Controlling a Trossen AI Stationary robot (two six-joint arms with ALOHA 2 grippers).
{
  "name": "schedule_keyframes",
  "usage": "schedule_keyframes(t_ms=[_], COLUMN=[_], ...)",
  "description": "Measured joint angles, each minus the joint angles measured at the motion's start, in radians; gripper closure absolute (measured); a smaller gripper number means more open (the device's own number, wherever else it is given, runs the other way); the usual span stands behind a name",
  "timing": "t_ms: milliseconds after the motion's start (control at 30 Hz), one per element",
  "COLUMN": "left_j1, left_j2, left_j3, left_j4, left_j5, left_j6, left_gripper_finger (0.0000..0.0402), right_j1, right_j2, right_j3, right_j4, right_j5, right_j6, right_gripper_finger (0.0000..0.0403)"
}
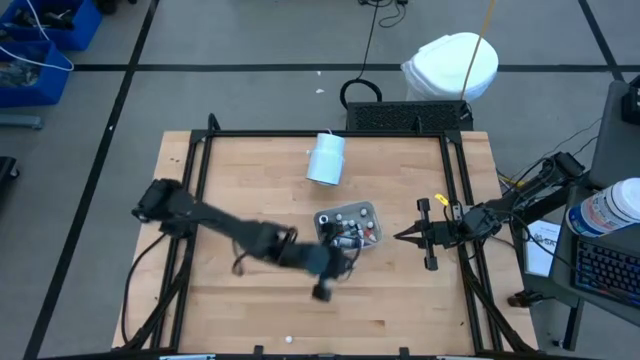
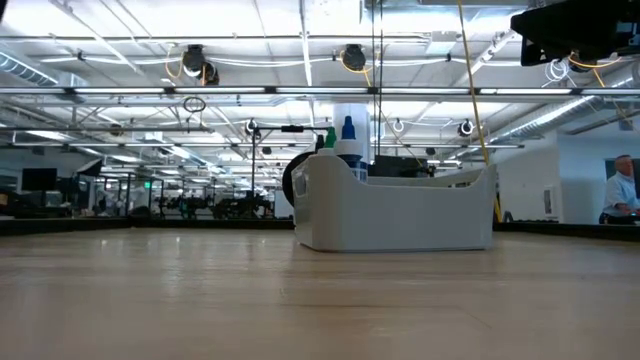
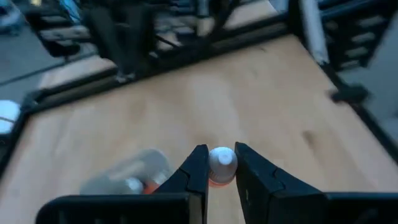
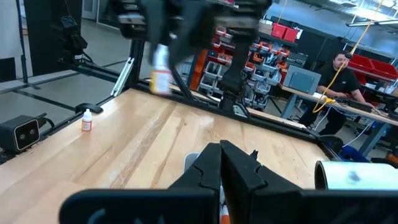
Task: Pick & Place food coloring
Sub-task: Put the small orange food coloring bottle into the gray bin
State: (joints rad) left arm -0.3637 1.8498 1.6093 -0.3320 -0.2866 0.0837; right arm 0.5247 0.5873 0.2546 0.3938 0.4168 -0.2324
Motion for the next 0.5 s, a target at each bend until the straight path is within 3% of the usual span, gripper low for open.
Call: schedule_keyframes(t_ms=[333, 500], left_j1=[0.285, 0.374], left_j2=[0.186, 0.207], left_j3=[-0.002, -0.001], left_j4=[0.183, 0.149], left_j5=[0.245, 0.344], left_j6=[0.04, 0.116], left_gripper_finger=[0.0347, 0.0347], right_j1=[0.0, 0.0], right_j2=[0.0, 0.0], right_j3=[0.0, 0.0], right_j4=[-0.011, -0.012], right_j5=[0.0, 0.0], right_j6=[-0.02, -0.031], right_gripper_finger=[0.0403, 0.0403])
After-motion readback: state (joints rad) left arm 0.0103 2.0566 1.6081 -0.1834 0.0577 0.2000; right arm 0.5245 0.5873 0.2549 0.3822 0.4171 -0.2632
